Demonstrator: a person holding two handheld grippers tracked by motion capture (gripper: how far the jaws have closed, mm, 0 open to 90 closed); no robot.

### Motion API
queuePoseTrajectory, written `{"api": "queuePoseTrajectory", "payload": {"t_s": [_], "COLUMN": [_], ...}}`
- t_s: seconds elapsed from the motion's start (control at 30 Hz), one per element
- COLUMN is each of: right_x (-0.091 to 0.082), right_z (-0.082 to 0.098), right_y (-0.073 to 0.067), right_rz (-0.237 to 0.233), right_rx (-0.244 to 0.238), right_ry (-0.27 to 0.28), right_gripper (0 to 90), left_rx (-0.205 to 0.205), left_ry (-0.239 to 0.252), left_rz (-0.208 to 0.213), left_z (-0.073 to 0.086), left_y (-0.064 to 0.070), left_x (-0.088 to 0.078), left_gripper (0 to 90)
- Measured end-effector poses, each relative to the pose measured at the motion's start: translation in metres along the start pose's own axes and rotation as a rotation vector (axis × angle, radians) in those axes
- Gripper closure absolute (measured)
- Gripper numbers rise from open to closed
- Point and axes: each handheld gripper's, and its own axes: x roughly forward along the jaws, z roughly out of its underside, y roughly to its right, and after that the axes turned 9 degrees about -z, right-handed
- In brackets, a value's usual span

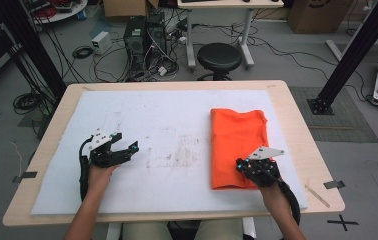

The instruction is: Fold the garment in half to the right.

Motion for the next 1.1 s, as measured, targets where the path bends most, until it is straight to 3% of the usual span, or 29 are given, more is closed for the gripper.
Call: {"api": "queuePoseTrajectory", "payload": {"t_s": [0.2, 0.43, 0.6, 0.73, 0.83, 1.0, 1.1], "right_x": [-0.033, -0.056, -0.071, -0.084, -0.079, -0.049, -0.028], "right_z": [0.018, 0.047, 0.059, 0.057, 0.051, 0.045, 0.044], "right_y": [0.008, 0.02, 0.019, 0.02, 0.022, 0.028, 0.036], "right_rz": [0.082, 0.145, 0.176, 0.187, 0.197, 0.212, 0.223], "right_rx": [0.057, 0.148, 0.153, 0.174, 0.173, 0.172, 0.198], "right_ry": [0.062, 0.071, 0.062, 0.108, 0.102, 0.047, -0.025], "right_gripper": [87.0, 84.1, 77.9, 69.7, 68.0, 66.3, 66.5], "left_rx": [-0.003, -0.006, -0.007, -0.005, -0.005, -0.006, -0.005], "left_ry": [0.003, 0.006, 0.006, 0.008, 0.008, 0.004, 0.004], "left_rz": [-0.003, -0.005, -0.003, -0.003, -0.002, 0.002, 0.002], "left_z": [0.0, -0.001, -0.001, -0.001, -0.002, -0.001, -0.001], "left_y": [0.0, 0.0, 0.0, 0.001, 0.001, 0.001, 0.001], "left_x": [0.0, 0.0, 0.001, 0.001, 0.001, 0.001, 0.001], "left_gripper": [24.1, 24.1, 24.1, 24.1, 24.1, 24.1, 24.1]}}
